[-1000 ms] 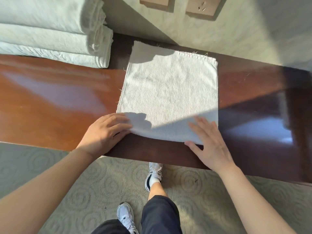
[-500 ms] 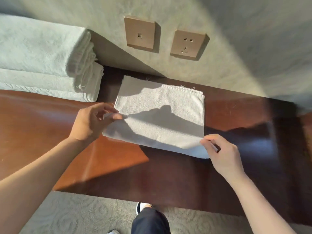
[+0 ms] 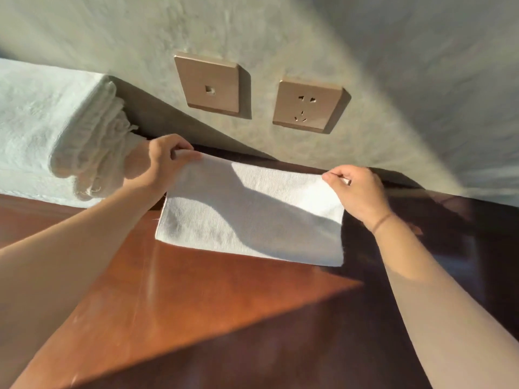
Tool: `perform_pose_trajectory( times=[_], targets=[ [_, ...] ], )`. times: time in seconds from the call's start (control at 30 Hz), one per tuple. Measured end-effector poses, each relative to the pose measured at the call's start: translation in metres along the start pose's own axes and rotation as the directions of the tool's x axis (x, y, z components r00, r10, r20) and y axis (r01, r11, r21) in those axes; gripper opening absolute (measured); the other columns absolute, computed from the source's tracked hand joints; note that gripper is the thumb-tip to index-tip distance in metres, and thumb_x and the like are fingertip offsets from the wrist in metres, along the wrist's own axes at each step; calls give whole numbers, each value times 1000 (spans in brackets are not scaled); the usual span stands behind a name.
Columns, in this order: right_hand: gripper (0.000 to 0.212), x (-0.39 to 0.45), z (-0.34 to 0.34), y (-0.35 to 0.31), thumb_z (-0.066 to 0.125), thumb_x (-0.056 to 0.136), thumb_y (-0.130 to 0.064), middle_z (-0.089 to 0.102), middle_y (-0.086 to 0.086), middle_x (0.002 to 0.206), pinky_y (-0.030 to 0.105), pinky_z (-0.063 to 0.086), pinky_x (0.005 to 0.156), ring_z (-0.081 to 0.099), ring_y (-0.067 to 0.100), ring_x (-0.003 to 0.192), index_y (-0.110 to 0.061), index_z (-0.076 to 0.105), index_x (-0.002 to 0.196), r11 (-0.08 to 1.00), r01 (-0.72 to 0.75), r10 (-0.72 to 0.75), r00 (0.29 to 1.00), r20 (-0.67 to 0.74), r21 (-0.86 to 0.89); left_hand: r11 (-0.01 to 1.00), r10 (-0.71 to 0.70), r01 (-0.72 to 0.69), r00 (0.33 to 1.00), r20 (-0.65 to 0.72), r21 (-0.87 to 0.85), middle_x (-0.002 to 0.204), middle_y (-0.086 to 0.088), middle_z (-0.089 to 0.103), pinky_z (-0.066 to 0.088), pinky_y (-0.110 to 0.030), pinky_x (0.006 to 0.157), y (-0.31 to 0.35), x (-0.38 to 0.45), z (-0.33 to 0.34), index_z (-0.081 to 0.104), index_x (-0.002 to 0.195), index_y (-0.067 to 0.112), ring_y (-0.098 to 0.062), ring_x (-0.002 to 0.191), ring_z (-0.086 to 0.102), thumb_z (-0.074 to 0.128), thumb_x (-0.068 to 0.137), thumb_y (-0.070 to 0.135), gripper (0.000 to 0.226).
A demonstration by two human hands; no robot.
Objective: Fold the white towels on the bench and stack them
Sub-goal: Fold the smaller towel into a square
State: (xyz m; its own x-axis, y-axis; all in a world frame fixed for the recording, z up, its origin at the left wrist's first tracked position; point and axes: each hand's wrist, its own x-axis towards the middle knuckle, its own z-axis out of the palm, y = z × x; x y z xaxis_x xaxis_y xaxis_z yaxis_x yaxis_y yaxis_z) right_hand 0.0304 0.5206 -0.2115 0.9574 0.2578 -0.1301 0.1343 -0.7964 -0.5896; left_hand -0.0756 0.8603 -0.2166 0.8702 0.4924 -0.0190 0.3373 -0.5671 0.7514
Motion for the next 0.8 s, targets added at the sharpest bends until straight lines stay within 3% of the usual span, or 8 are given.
perform_pose_trajectory(
  times=[0.07, 0.17, 0.27, 0.37, 0.53, 0.67, 0.73, 0.8],
  targets=[
    [26, -4, 15, -7, 58, 98, -29, 67, 7, 119, 37, 44, 93, 58, 30, 115, -17, 69, 119, 970, -64, 43, 995, -95, -235, 992, -16, 5, 996, 83, 124, 124, -22, 59, 43, -22, 96, 5, -9, 13, 54, 138, 1, -30, 113, 57, 64, 99, 26, 48],
    [36, -39, 57, -32, 53, 98, -25, 60, 14, 126, 53, 42, 101, 54, 38, 119, -12, 60, 131, 909, 46, -122, 980, -158, -415, 853, 192, -259, 963, 189, 453, 162, -4, 35, 31, -48, 118, 20, -49, 43, 39, 152, 26, -24, 153, 25, 26, 104, 57, 60],
    [52, -68, 109, -47, 46, 98, -24, 40, 13, 158, 55, 27, 119, 35, 35, 147, -16, 45, 150, 874, 252, -247, 967, 66, -416, 780, 225, -382, 910, 349, 496, 169, -3, 14, 11, -43, 125, 30, -76, 86, 24, 160, 26, -23, 157, 11, 17, 107, 45, 56],
    [57, -70, 128, -36, 26, 104, -40, 24, 3, 167, 55, 9, 125, 16, 27, 155, -27, 29, 159, 855, 209, -213, 976, 46, -474, 728, 167, -367, 914, 369, 579, 169, -1, 17, -8, -39, 125, 14, -83, 105, 9, 163, 24, -22, 155, 14, 16, 107, 45, 59],
    [63, -71, 108, -6, 25, 101, -56, 22, 2, 167, 55, 16, 124, 17, 29, 155, -30, 30, 158, 829, 126, -163, 986, -20, -545, 735, 140, -309, 940, 312, 604, 170, 4, 7, 2, -46, 128, -21, -73, 71, 10, 162, 31, -20, 157, -1, 8, 101, 69, 72],
    [76, -78, 89, 0, 8, 95, -61, 3, 3, 170, 56, 0, 125, -1, 26, 157, -26, 12, 162, 855, -35, 31, 999, -15, -518, 720, 18, -215, 956, 291, 660, 170, 5, -8, -11, -45, 126, -44, -70, 37, -3, 162, 34, -23, 156, -13, 0, 96, 72, 76],
    [75, -74, 94, -20, 10, 98, -59, 7, 7, 169, 56, -3, 124, 2, 29, 157, -20, 15, 162, 858, -33, -4, 998, -70, -513, 672, 68, -276, 947, 314, 687, 170, -1, -6, -14, -46, 125, -34, -72, 41, -1, 162, 32, -28, 156, -14, -3, 97, 70, 76],
    [69, -64, 106, -43, 14, 102, -57, 7, 6, 169, 54, -5, 125, 3, 29, 157, -23, 13, 162, 874, 74, -99, 995, -26, -480, 659, 183, -402, 905, 383, 635, 169, -4, 11, -7, -47, 126, -19, -76, 55, 6, 162, 33, -31, 157, 2, 0, 99, 68, 73]
  ],
)
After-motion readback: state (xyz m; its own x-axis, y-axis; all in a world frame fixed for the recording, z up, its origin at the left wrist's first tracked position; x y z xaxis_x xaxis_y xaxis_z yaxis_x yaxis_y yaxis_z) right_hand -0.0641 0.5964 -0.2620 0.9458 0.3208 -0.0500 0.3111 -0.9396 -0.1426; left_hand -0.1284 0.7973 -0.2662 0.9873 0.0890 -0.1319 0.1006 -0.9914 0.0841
